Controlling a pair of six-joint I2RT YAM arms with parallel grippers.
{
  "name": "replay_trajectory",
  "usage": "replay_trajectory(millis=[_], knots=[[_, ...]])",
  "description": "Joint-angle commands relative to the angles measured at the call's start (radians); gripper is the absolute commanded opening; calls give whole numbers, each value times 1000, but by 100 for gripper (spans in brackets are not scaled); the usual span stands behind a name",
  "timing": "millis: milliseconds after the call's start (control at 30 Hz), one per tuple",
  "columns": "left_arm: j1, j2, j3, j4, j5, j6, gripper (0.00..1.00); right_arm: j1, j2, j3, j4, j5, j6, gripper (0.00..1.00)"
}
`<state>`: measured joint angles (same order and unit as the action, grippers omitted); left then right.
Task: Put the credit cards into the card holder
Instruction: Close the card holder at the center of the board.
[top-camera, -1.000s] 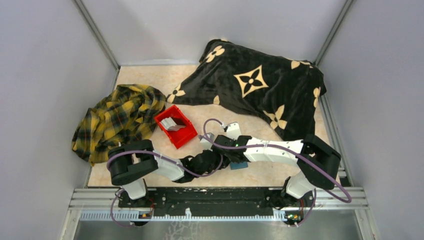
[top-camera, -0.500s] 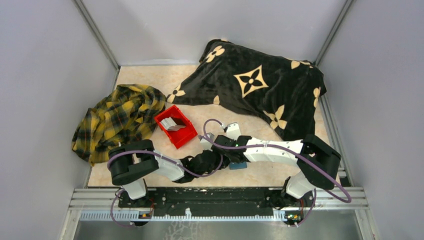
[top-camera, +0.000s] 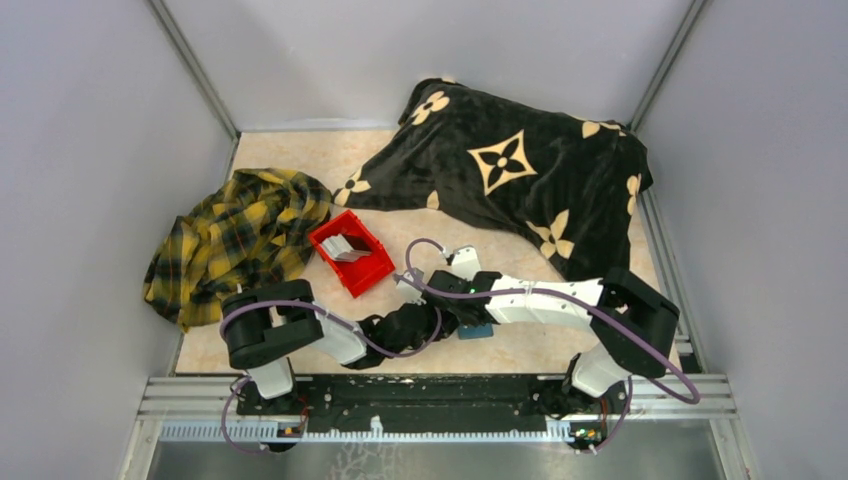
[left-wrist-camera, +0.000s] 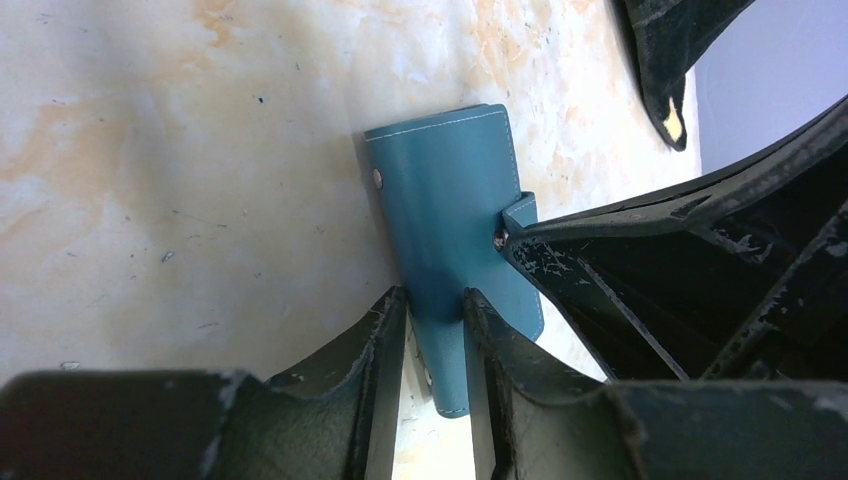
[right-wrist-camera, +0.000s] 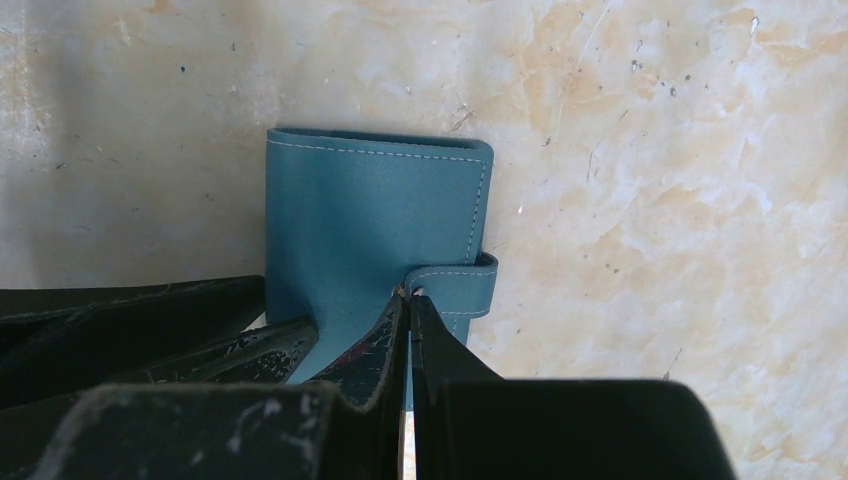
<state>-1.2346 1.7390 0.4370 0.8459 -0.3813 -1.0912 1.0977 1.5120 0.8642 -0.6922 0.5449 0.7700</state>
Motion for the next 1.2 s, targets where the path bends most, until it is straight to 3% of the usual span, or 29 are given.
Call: replay_trajectory(millis=[0,733,1167], knots=[[-8,44,-42,-62,36,-2,35,16,22,22,24,-22,8,0],[-7,72,-57,-25,38,20,32,19,92,97,15,-13,-28,0],[-8,109,-49,-10,41,22,30,-7,159,79,88,-105,-77,0]])
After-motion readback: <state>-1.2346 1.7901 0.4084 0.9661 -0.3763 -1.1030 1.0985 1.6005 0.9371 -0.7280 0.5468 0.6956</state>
